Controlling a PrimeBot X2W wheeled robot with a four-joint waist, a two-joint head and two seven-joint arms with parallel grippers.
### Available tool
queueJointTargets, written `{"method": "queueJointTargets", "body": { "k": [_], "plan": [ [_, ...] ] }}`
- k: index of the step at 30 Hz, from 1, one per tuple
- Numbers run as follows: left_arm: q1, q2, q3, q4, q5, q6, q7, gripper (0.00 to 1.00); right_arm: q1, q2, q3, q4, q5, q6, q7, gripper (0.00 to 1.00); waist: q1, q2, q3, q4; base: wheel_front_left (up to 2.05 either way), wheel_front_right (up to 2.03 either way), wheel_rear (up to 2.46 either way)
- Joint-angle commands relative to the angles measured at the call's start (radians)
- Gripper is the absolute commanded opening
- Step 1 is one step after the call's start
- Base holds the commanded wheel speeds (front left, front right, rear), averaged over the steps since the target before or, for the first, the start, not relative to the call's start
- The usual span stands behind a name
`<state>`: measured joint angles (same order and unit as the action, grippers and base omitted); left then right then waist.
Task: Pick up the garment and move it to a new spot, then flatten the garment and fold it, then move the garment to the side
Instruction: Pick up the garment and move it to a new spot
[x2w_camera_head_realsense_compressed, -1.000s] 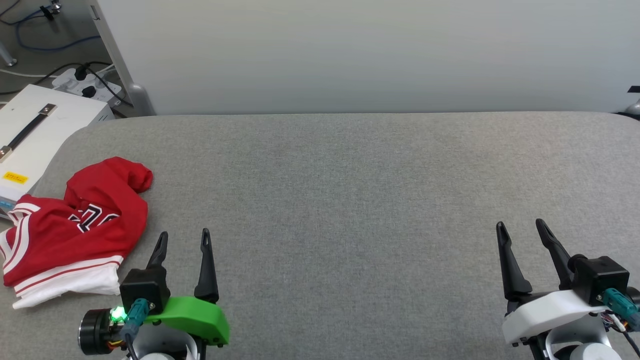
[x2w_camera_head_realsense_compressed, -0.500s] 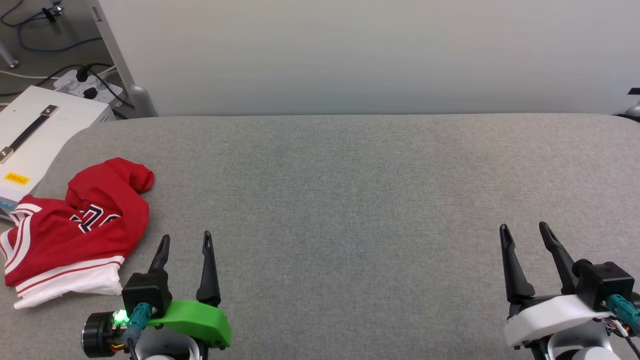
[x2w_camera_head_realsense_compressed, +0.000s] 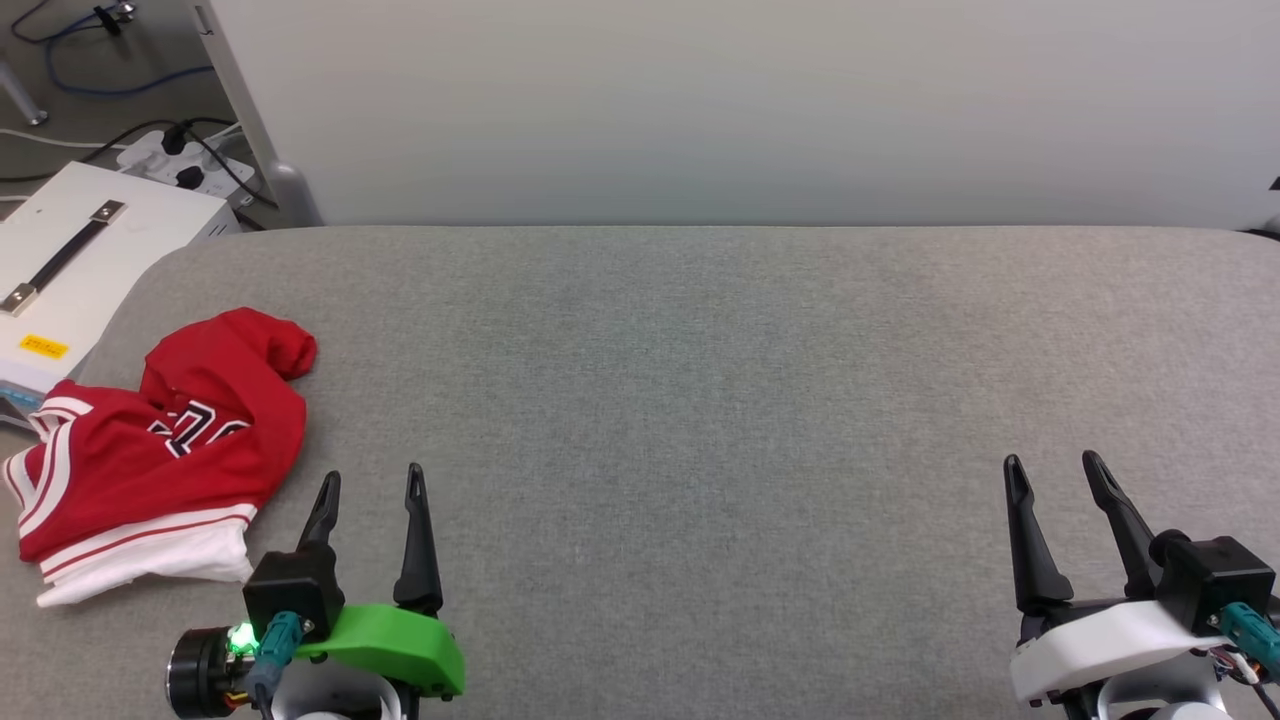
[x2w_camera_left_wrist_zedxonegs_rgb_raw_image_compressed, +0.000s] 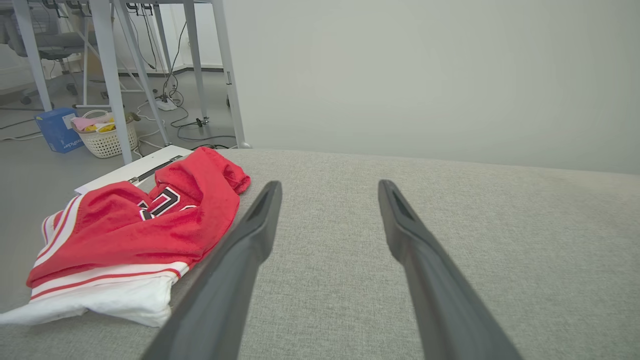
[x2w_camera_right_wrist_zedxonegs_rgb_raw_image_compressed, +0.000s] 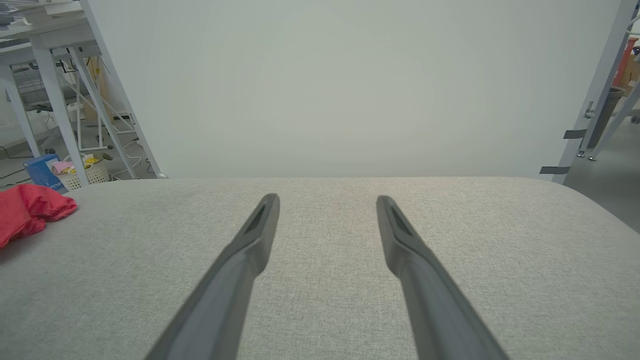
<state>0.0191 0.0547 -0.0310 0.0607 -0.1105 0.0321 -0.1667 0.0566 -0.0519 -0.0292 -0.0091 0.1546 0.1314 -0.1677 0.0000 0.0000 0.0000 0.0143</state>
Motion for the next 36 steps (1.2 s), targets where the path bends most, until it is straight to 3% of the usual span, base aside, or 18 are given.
{"method": "queueJointTargets", "body": {
  "k": [1,36],
  "plan": [
    [0.004,-0.003,0.000,0.004,-0.009,0.009,-0.012,1.00,0.010,0.001,0.001,-0.005,0.003,-0.001,-0.011,1.00,0.0000,0.0000,0.001,0.011,0.00,0.00,0.00],
    [-0.024,-0.004,0.089,0.070,-0.127,0.012,-0.085,1.00,-0.002,0.002,0.126,-0.040,-0.047,-0.001,-0.084,1.00,0.0000,0.0000,0.061,0.411,0.00,0.00,0.00]
  ]
}}
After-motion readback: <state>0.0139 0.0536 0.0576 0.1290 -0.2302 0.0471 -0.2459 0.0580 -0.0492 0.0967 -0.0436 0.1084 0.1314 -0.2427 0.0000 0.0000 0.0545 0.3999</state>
